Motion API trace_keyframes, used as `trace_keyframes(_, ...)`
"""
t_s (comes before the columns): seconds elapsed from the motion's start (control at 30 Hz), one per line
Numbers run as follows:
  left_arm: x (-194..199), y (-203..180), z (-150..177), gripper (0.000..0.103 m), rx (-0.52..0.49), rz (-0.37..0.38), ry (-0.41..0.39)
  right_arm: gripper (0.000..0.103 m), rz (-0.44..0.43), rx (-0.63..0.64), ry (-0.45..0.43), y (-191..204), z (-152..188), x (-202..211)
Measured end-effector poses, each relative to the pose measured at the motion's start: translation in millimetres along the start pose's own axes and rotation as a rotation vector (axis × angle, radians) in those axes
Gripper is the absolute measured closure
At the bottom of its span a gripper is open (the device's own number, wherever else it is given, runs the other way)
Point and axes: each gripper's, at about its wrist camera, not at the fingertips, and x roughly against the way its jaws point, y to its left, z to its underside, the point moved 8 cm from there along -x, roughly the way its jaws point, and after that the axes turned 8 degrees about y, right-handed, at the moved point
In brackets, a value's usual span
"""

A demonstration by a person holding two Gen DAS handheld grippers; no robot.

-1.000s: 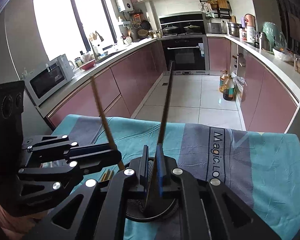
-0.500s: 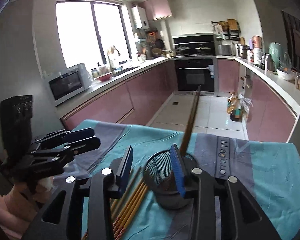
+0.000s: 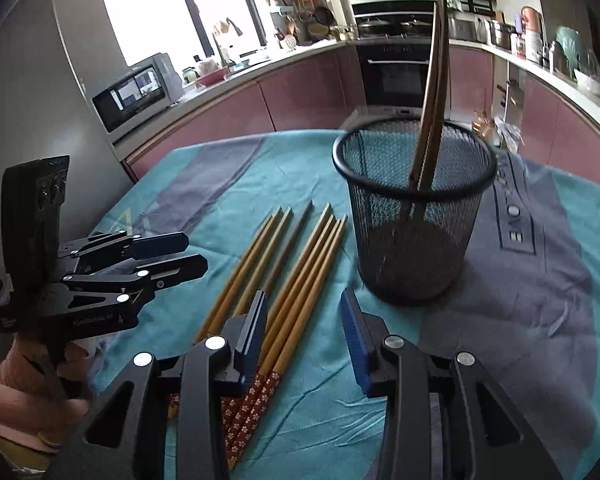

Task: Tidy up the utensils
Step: 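Withdraw both grippers from the cup back over the remaining chopsticks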

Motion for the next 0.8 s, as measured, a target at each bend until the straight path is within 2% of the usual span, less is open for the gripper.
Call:
trace_keyframes(0.27,-19,-12,7,0.054,-0.004,-0.015,0.037,0.066,0.046,-0.023,0.036,0,15,-20)
trace_keyframes(0.8,-29,-12,11,0.055,0.010,-0.027,0.068,0.073,0.104,-0.019,0.055,-1,17,-34)
